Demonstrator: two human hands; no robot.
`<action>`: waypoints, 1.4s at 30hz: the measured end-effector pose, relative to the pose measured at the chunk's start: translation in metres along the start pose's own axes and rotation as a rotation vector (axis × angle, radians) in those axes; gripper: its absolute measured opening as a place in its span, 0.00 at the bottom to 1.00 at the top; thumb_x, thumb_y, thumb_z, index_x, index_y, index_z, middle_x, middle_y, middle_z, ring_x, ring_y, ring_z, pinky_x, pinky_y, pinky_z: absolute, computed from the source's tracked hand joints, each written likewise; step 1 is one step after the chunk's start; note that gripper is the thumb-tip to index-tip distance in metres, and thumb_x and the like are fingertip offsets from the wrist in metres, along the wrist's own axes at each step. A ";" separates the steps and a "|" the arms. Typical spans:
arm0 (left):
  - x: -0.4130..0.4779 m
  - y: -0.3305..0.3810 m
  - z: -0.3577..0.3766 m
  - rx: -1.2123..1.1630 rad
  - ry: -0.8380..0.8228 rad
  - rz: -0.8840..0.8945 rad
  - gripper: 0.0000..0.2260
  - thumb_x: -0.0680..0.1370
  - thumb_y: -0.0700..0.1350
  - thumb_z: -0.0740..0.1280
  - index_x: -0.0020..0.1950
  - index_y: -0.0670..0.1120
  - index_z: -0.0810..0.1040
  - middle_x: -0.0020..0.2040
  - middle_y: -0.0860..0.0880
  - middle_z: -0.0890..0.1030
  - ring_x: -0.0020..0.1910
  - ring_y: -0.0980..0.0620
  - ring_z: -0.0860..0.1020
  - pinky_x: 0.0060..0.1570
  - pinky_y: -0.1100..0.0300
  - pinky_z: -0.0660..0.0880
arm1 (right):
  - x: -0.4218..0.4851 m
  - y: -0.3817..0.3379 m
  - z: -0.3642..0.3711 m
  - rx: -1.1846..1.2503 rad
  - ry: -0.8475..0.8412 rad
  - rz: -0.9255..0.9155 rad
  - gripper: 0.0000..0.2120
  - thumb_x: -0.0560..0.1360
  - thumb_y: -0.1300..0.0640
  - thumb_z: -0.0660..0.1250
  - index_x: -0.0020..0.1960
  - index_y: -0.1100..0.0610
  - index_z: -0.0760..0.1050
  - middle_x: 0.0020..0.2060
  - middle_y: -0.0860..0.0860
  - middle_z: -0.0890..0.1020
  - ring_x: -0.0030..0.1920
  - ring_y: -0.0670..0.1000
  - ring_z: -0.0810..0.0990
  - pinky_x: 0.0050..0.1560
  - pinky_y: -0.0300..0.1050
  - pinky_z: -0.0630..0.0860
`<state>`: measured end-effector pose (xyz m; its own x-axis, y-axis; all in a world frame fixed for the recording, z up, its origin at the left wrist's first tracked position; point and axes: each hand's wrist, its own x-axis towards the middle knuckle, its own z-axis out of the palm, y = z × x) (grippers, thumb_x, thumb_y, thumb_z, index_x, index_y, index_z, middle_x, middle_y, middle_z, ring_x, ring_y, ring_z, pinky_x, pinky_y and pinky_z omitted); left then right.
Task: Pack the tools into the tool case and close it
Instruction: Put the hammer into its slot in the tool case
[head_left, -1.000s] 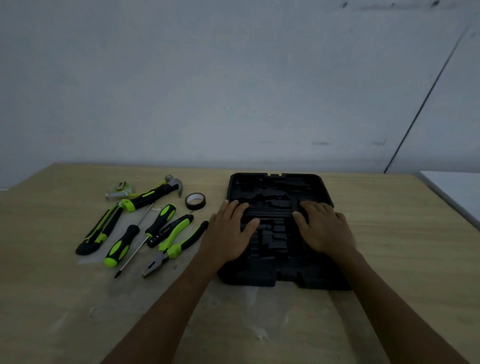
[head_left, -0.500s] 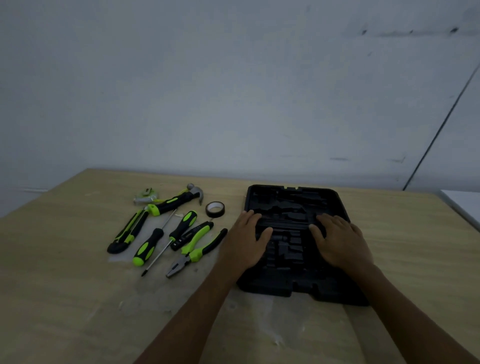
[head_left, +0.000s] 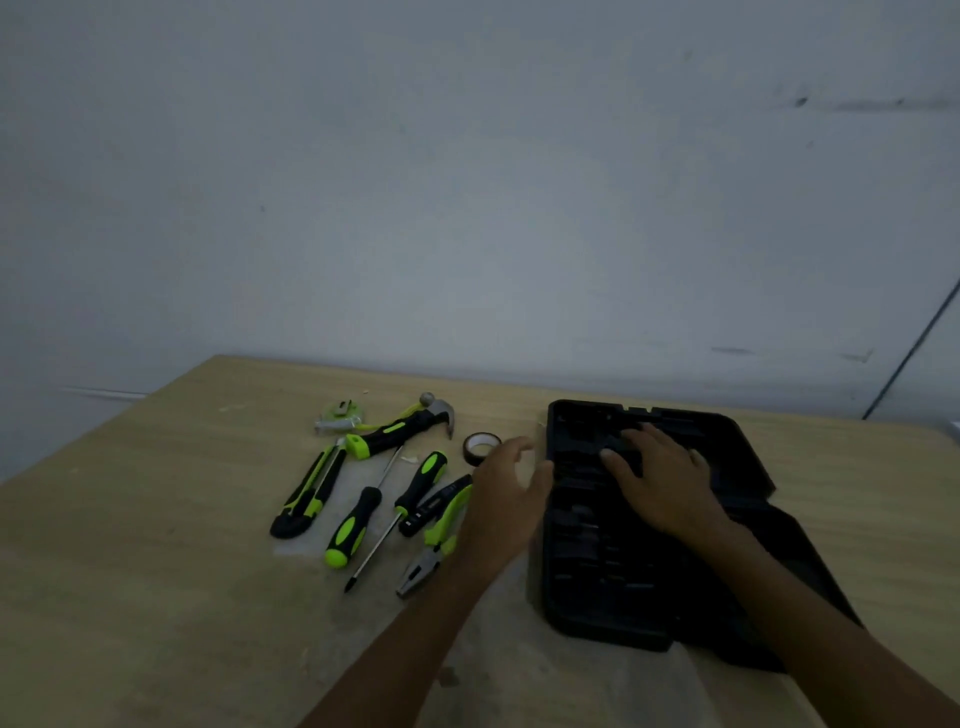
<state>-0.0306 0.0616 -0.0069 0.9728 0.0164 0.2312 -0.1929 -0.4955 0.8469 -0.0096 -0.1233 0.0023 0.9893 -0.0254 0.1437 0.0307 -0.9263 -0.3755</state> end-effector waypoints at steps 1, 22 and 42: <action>0.005 -0.005 -0.014 -0.008 0.041 -0.002 0.17 0.78 0.47 0.63 0.65 0.44 0.72 0.64 0.46 0.76 0.62 0.49 0.74 0.57 0.60 0.71 | 0.008 -0.012 0.003 0.013 0.007 -0.053 0.28 0.78 0.39 0.54 0.73 0.54 0.63 0.75 0.54 0.62 0.76 0.53 0.58 0.74 0.59 0.54; 0.103 -0.112 -0.130 0.661 -0.099 -0.191 0.12 0.74 0.50 0.63 0.49 0.42 0.77 0.41 0.42 0.79 0.47 0.37 0.78 0.48 0.46 0.76 | 0.131 -0.178 0.114 -0.048 -0.361 -0.386 0.30 0.77 0.49 0.63 0.75 0.47 0.56 0.75 0.57 0.57 0.72 0.63 0.62 0.68 0.63 0.65; 0.095 -0.076 -0.121 0.739 0.124 0.056 0.15 0.77 0.41 0.56 0.62 0.43 0.74 0.54 0.37 0.77 0.55 0.36 0.70 0.52 0.45 0.68 | 0.120 -0.163 0.068 -0.002 -0.073 -0.492 0.17 0.80 0.55 0.58 0.69 0.53 0.68 0.64 0.60 0.70 0.60 0.63 0.67 0.59 0.52 0.64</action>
<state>0.0609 0.2061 0.0091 0.9341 0.0501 0.3535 -0.0627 -0.9517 0.3006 0.1139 0.0497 0.0186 0.8652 0.4411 0.2383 0.4959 -0.8229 -0.2773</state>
